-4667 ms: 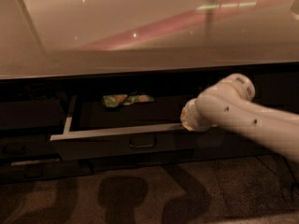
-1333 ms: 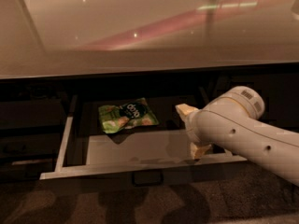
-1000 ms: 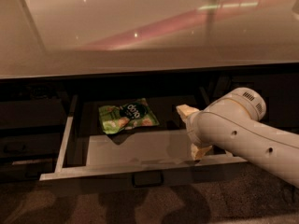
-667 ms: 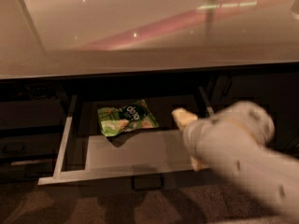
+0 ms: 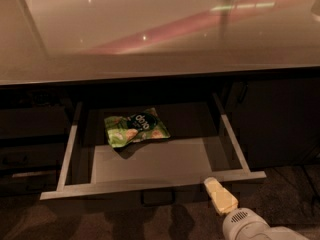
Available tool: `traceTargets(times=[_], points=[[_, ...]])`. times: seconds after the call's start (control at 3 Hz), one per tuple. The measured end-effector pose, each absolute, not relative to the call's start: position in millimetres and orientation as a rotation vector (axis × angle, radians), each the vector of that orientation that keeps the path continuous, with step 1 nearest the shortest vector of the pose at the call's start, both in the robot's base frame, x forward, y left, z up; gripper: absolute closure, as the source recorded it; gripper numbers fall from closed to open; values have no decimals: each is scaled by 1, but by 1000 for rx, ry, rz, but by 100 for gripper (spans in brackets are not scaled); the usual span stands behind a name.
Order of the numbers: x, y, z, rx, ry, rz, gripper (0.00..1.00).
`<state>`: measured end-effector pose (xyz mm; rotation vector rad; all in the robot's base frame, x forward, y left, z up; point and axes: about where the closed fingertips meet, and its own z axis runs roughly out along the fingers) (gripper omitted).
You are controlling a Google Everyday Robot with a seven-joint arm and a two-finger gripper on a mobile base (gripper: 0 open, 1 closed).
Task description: Open top drawer
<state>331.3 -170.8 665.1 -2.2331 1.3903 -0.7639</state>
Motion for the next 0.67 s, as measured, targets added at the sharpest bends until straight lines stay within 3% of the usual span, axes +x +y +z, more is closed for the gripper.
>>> traceTargets(times=[0.67], points=[[335,-167,661,-2234,1387,-734,0]])
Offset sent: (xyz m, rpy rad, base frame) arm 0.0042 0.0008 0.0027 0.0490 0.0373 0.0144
